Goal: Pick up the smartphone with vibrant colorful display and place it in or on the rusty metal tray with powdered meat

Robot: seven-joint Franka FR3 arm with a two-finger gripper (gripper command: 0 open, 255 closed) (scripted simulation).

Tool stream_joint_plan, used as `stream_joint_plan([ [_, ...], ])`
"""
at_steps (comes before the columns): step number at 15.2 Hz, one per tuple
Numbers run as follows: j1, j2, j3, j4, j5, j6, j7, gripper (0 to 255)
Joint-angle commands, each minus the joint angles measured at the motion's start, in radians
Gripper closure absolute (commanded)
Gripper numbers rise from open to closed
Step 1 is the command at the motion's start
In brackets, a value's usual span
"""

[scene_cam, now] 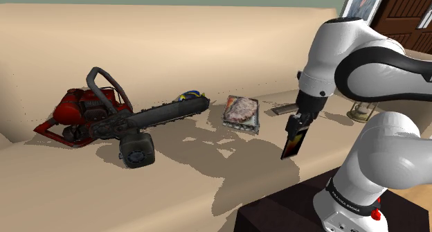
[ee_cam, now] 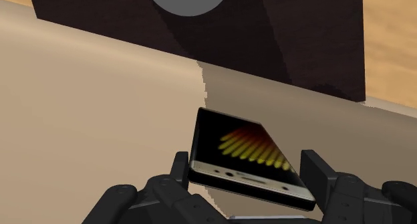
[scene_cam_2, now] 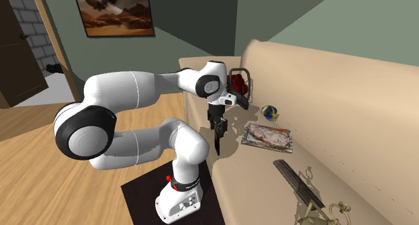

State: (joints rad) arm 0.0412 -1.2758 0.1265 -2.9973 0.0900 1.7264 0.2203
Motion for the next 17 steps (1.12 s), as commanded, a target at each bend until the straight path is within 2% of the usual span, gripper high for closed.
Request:
stream_joint_plan([
  [1, -0.002, 0.000, -0.003, 0.025, -0.003, -0.024, -0.001, 255],
  [17, -0.021, 0.062, -0.027, 0.261, -0.029, -0.198, -0.007, 255],
])
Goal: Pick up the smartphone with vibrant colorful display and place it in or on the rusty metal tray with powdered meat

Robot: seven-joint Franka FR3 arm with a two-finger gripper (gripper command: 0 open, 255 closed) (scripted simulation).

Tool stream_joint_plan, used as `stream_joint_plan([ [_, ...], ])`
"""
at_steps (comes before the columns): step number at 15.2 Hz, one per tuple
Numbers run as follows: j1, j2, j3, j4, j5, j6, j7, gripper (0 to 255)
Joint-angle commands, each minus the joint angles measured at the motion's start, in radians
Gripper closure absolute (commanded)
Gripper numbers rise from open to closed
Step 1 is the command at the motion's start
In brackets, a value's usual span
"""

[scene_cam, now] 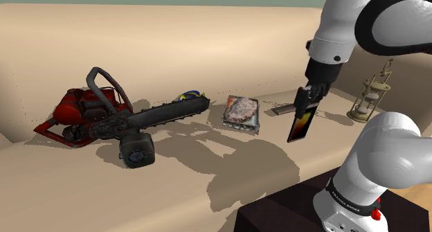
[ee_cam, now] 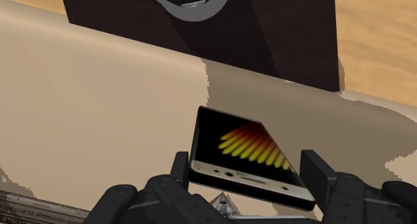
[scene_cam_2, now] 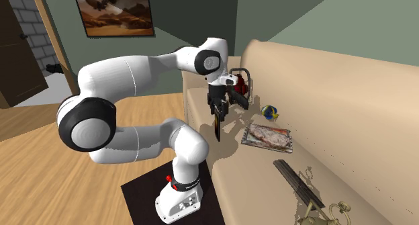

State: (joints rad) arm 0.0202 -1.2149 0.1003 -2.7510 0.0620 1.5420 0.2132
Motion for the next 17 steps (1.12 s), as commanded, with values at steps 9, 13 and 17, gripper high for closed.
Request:
stream_joint_plan([
  [9, -0.014, 0.088, -0.018, 0.150, -0.019, -0.062, -0.011, 255],
  [13, -0.037, 0.260, -0.051, 0.238, -0.054, 0.022, -0.046, 255],
  [17, -0.054, 0.427, -0.079, 0.344, -0.079, 0.084, -0.076, 255],
])
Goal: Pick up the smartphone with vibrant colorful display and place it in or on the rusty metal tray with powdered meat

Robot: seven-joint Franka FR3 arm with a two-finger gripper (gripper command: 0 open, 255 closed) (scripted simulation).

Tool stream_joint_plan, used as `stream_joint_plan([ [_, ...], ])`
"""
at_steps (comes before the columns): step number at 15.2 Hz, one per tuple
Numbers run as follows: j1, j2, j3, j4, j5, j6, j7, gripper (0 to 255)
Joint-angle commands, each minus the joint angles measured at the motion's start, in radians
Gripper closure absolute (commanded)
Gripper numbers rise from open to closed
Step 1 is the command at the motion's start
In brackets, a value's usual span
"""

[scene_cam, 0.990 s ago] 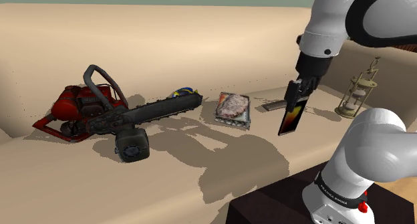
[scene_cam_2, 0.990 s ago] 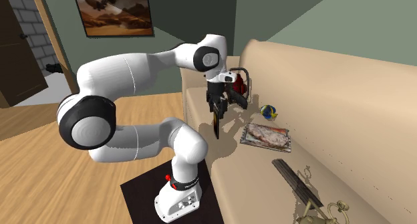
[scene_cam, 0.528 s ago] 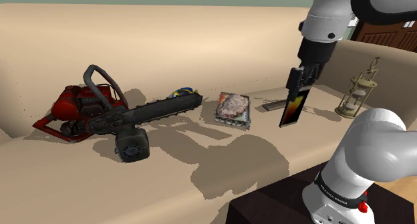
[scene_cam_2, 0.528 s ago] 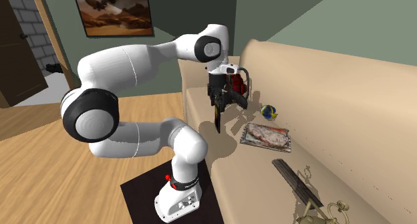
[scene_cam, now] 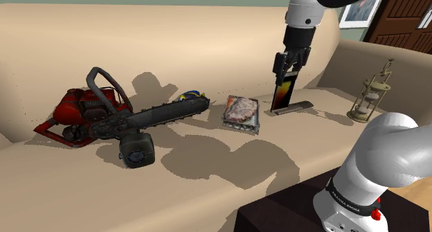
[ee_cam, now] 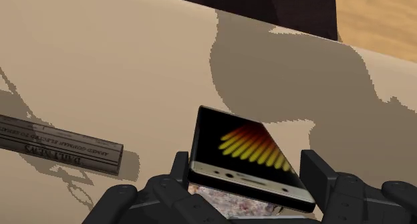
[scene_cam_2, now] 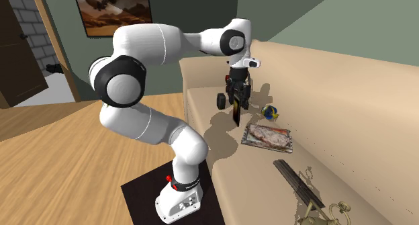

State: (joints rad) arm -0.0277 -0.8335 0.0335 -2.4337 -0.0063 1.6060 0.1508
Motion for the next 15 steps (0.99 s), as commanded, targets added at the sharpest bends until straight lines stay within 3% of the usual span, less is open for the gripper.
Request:
stream_joint_plan([
  [1, -0.010, 0.087, -0.019, 0.056, -0.015, 0.032, -0.020, 255],
  [8, -0.027, 0.366, -0.059, 0.292, -0.037, 0.077, -0.067, 255],
  [15, -0.039, 0.655, -0.093, 0.604, -0.035, 0.055, -0.117, 255],
])
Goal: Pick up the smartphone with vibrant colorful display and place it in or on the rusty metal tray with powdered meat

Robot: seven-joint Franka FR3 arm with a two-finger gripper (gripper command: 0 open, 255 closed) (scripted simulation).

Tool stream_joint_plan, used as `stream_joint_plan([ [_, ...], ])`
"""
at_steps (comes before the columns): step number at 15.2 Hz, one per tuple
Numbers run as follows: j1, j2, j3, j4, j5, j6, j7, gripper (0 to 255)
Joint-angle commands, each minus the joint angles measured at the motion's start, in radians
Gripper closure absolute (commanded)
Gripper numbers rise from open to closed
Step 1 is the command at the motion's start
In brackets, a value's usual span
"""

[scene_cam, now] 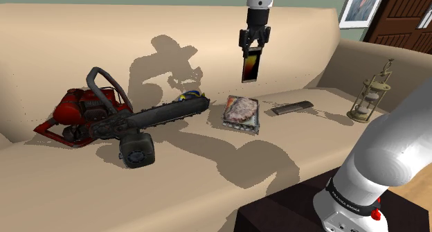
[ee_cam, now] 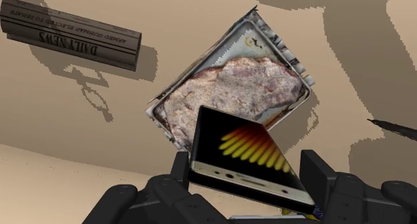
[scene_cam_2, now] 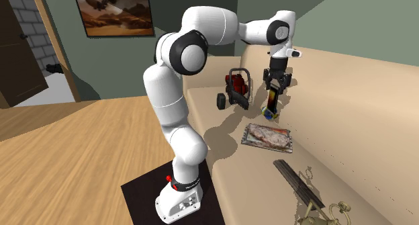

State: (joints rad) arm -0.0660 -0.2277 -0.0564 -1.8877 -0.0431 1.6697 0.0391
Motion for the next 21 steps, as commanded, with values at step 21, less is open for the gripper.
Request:
stream_joint_plan([
  [21, -0.003, 0.053, -0.006, -0.221, -0.002, 0.275, 0.003, 255],
])
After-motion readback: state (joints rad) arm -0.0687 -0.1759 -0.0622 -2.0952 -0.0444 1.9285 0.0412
